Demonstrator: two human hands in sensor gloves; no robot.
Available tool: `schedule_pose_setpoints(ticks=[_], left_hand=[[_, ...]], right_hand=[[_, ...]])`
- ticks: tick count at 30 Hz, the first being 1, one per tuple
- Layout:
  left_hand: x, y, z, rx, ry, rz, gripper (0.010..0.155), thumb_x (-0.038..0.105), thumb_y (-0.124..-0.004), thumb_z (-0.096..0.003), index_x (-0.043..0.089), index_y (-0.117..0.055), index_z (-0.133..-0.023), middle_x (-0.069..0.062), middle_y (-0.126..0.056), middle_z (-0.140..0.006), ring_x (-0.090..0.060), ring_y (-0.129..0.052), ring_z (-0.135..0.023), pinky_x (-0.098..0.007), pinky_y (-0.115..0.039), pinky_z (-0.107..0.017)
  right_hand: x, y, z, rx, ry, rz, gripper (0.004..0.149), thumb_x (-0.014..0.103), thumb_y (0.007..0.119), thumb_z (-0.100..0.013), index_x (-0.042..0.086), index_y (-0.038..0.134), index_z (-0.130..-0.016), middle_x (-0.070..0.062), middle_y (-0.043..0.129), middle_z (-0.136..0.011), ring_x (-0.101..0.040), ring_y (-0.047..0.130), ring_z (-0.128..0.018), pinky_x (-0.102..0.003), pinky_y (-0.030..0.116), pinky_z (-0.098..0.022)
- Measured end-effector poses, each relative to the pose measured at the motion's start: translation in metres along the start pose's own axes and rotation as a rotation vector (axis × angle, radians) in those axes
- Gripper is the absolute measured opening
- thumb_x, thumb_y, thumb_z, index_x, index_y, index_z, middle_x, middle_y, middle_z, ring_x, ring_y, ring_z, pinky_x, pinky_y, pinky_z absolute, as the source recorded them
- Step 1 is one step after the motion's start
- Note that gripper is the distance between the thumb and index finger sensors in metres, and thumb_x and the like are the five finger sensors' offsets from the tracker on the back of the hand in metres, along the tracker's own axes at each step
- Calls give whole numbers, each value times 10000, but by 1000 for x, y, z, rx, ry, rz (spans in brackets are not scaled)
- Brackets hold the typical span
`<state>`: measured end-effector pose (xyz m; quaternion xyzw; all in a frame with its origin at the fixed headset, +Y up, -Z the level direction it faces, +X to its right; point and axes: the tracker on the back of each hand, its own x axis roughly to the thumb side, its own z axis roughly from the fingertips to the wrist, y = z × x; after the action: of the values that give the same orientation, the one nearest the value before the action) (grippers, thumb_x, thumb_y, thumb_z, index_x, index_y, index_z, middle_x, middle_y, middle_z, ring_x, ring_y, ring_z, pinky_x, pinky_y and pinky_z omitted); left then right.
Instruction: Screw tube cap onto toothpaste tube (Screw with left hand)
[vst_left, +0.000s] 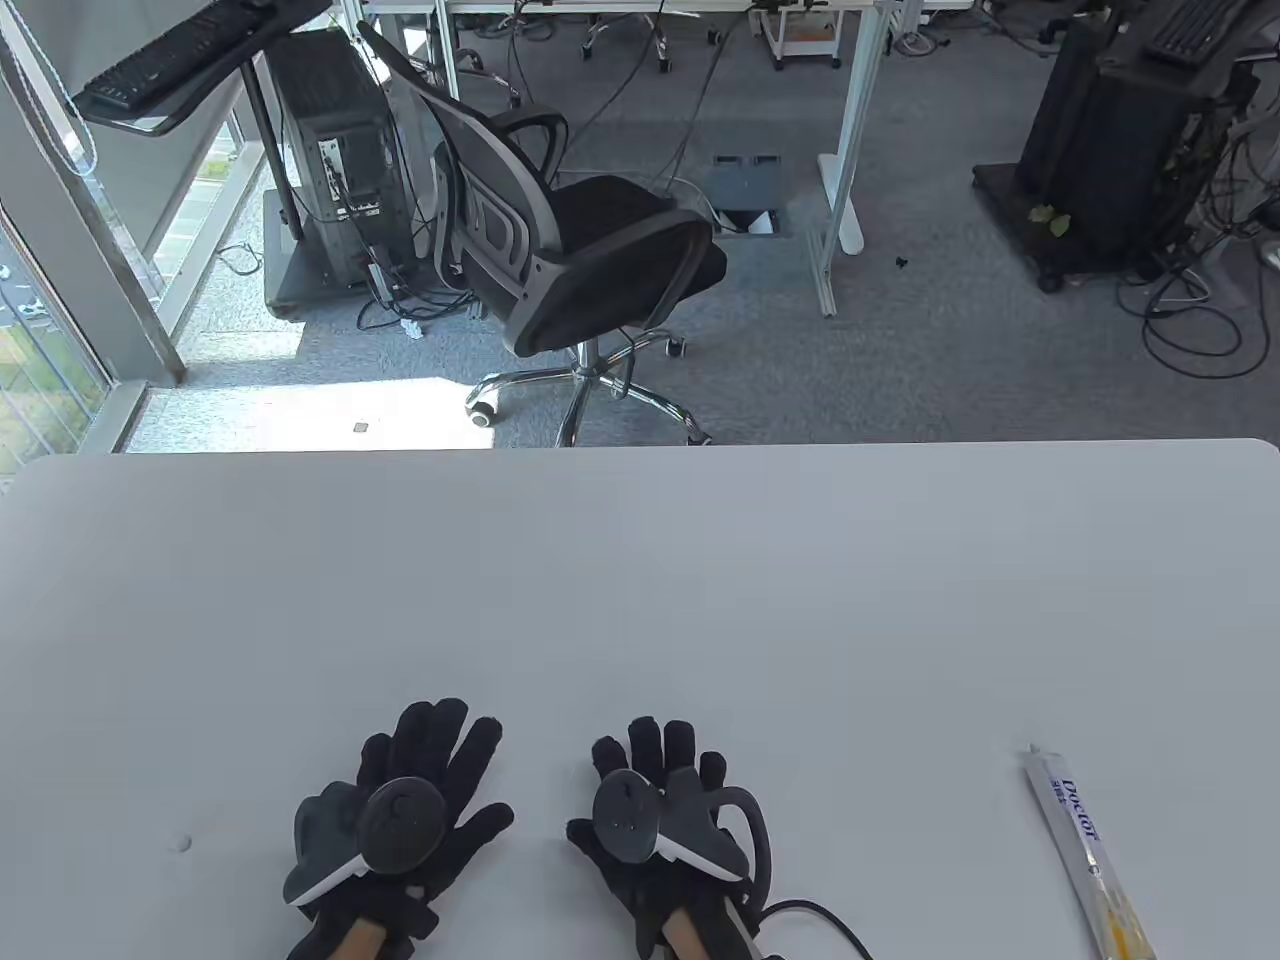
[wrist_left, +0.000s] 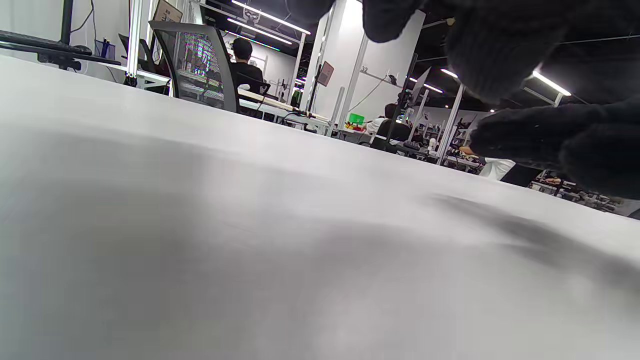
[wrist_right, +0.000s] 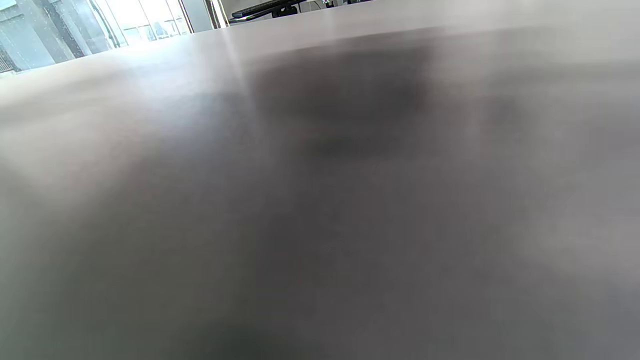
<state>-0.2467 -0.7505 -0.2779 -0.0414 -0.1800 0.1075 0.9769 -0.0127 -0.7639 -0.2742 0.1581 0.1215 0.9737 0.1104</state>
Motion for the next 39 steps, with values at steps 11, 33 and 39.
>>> schedule_pose_setpoints(ticks=[11, 33, 39], left_hand=[[1, -1, 2, 3, -3, 19, 776, 646, -652, -577, 371, -275, -1196, -85, -210, -1247, -364, -195, -1140, -644, -239, -751], [-1, 4, 5, 23, 0, 46, 759, 629, -650, -580, 361, -298, -1197, -98, -255, -1246, -370, -237, -1138, -643, -259, -752], [0, 4, 5, 20, -8, 80, 760, 628, -653, -581, 359, -299, -1197, -103, -257, -1246, -374, -238, -1137, -643, -259, -751]], right_hand=[[3, -4, 5, -15, -2, -16, 756, 515, 594, -556, 134, 299, -1139, -268, 146, -1142, -597, 108, -996, -782, 191, -613], [-180, -118, 130, -440, 612, -185, 719, 449, 691, -562, 109, 409, -1130, -286, 277, -1158, -616, 237, -1024, -783, 250, -638], [-256, -100, 164, -363, 965, -276, 768, 422, 740, -557, 85, 362, -1134, -303, 219, -1152, -631, 171, -1013, -786, 196, -630]])
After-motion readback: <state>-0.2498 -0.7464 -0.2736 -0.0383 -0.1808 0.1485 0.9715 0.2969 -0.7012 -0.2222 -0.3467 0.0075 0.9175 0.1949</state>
